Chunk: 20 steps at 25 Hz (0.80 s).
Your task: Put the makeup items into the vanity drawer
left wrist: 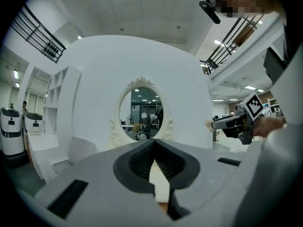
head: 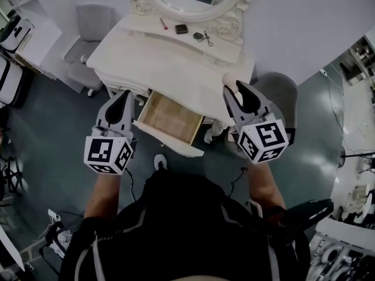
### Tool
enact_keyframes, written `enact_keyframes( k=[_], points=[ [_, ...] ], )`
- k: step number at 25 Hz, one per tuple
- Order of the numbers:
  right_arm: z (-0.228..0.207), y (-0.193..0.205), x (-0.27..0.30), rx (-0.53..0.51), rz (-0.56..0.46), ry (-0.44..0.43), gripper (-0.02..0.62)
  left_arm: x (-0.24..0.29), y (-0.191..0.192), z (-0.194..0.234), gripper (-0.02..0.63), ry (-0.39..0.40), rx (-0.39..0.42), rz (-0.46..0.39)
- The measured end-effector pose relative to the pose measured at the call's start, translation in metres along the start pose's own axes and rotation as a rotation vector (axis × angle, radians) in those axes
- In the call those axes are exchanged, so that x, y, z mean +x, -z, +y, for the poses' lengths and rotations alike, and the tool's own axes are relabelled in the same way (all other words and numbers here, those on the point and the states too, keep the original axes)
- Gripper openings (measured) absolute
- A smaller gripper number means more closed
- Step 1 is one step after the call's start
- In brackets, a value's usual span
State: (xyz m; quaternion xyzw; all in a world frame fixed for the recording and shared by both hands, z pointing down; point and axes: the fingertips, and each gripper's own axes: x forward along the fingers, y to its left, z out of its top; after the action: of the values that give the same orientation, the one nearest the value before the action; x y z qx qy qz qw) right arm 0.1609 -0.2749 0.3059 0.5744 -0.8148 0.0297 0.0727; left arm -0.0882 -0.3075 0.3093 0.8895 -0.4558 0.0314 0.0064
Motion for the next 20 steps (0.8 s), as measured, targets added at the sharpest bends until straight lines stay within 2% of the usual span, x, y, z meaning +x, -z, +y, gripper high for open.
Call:
enact_keyframes(
  k=[3, 11, 20],
  points=[
    [0.008, 0.015, 0.022, -0.009, 0.041, 0.004, 0.138, 0.007, 0.006, 0.017, 0.003, 0.019, -0.010, 0.000],
    [0.037, 0.071, 0.082, -0.008, 0.147, -0.004, 0.141, 0.016, 0.048, 0.061, 0.003, 0.034, -0.010, 0.062],
    [0.080, 0.158, 0.144, 0.058, 0.276, -0.075, 0.141, 0.021, 0.123, 0.092, 0.003, 0.077, -0.031, 0.182]
  ],
)
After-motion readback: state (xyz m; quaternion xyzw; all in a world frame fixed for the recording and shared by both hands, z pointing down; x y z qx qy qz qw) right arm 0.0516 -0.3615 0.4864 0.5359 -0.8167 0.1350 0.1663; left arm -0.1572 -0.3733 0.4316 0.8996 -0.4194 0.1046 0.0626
